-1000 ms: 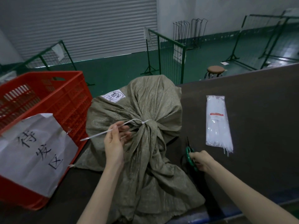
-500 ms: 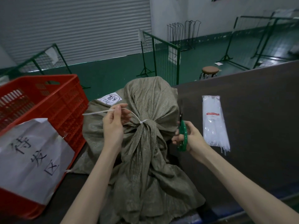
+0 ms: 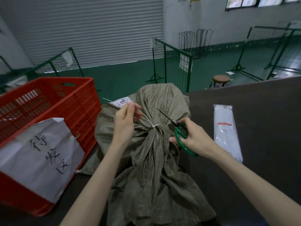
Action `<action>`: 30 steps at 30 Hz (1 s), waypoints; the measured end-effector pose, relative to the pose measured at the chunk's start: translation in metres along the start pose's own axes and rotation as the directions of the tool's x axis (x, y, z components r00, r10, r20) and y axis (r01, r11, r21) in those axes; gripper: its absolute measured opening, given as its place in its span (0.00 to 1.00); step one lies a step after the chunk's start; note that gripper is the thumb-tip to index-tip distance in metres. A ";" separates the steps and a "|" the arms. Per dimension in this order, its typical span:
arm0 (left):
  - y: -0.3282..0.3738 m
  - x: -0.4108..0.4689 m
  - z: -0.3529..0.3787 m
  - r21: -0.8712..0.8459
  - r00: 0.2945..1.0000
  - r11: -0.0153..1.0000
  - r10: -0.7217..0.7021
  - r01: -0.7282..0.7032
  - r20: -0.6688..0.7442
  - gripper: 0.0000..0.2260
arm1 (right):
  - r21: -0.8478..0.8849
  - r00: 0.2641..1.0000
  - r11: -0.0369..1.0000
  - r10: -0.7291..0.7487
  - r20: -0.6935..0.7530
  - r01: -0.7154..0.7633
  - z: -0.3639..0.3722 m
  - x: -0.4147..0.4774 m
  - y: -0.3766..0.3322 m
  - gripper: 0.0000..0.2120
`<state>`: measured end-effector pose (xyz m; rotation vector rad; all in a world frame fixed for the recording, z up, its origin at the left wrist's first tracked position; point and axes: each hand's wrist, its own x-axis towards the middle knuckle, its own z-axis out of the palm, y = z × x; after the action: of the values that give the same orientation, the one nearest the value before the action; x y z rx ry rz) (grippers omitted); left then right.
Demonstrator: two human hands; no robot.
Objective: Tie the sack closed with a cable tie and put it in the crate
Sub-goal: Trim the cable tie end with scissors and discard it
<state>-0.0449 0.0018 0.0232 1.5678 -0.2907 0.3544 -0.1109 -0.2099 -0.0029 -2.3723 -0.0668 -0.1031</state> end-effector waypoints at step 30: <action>0.009 -0.022 -0.011 0.010 1.000 1.000 0.001 -0.001 0.013 0.14 | -0.676 0.982 0.726 -0.187 -0.013 0.129 0.030 0.017 -0.039 0.23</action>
<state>-0.0692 0.0116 0.0223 1.5803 -0.3005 0.3468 -0.0956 -0.1611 0.0041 -3.0909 -0.2299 -0.3620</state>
